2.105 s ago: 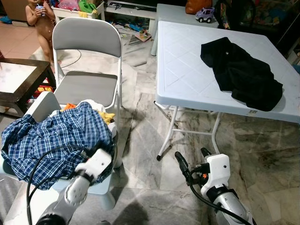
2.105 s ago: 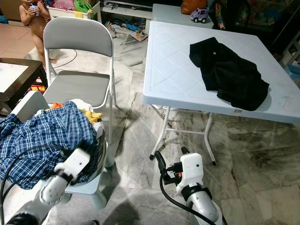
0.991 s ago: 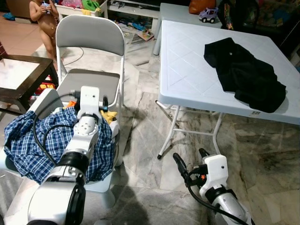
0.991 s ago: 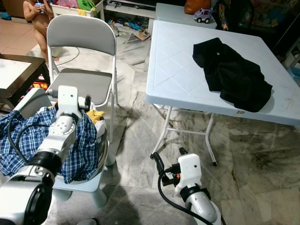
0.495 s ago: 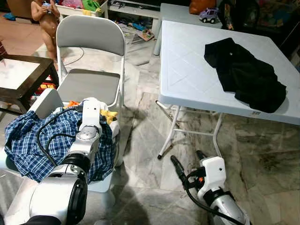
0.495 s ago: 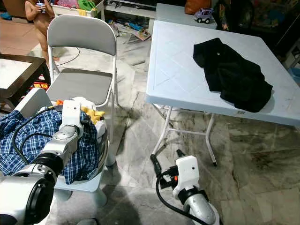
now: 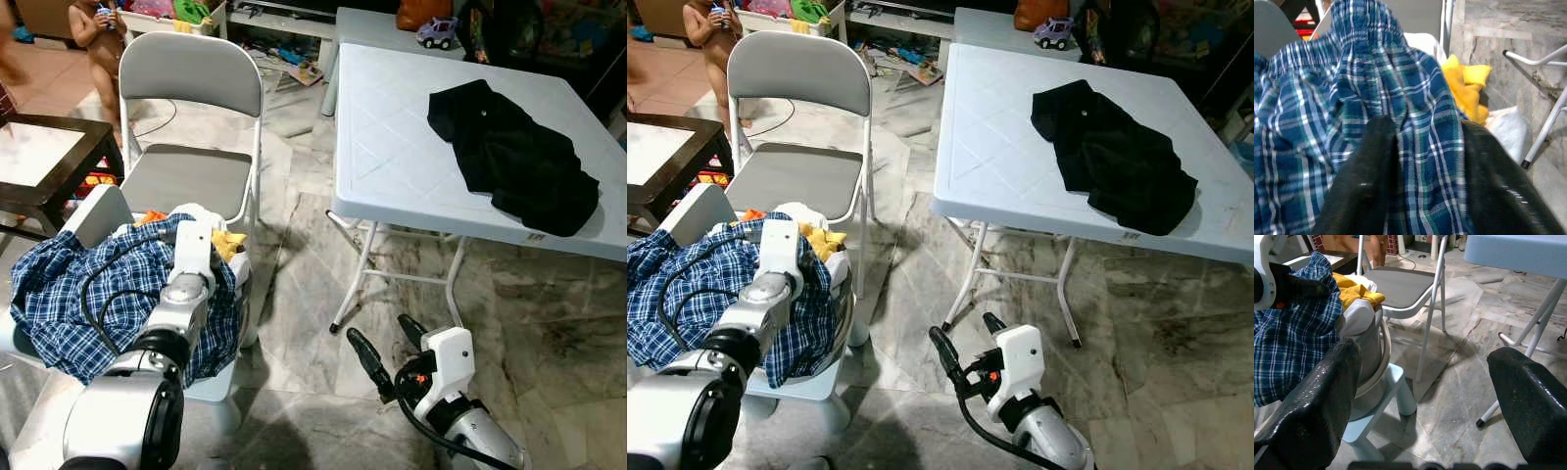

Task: Hang hanger

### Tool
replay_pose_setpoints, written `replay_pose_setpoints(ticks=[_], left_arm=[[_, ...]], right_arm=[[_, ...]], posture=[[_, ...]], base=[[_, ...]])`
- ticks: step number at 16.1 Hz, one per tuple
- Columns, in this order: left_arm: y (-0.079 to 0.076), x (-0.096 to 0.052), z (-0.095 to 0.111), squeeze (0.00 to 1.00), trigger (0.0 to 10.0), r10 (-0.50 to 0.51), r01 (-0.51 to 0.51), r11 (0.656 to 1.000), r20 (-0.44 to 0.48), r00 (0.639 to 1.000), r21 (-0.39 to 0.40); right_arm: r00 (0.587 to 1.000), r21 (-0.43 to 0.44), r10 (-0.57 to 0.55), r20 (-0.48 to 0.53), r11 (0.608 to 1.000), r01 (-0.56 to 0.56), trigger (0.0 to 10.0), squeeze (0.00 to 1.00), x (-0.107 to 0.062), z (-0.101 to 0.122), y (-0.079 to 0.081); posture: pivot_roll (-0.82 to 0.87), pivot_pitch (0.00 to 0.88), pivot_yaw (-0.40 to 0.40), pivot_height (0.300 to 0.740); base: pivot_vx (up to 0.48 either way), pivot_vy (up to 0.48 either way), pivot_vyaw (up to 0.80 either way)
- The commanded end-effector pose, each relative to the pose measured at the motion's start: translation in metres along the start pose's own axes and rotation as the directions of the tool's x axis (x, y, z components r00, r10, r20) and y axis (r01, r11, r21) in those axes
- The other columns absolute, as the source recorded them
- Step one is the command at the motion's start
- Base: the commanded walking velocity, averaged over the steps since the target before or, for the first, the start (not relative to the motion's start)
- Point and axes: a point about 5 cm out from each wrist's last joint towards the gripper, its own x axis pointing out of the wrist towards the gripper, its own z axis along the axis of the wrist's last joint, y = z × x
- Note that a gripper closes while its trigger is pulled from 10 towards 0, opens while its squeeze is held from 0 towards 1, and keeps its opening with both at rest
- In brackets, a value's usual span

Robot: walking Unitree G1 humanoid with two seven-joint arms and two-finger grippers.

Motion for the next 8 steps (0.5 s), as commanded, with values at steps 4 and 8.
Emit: replay_pose_setpoints(ticks=[4,8], left_arm=[[0.013,-0.004,-0.013,0.0,0.0,0.031,-0.031,0.999,0.029,0.999,0.005],[0.034,-0.018,-0.037,0.0,0.0,-0.006,0.002,0.999,0.097,0.995,0.043]], right_arm=[[0.999,-0.007,-0.022,-0.026,1.0,0.022,10.0,0.0,-0.003,-0.004,-0.002],[0.999,-0.006,-0.028,-0.034,1.0,0.028,10.0,0.0,-0.002,-0.007,-0.003]], posture=[[0.14,0.114,-0.123,0.74],[0.16,0.127,-0.129,0.74]], base=[[0.0,0.0,0.0],[0.0,0.0,0.0]])
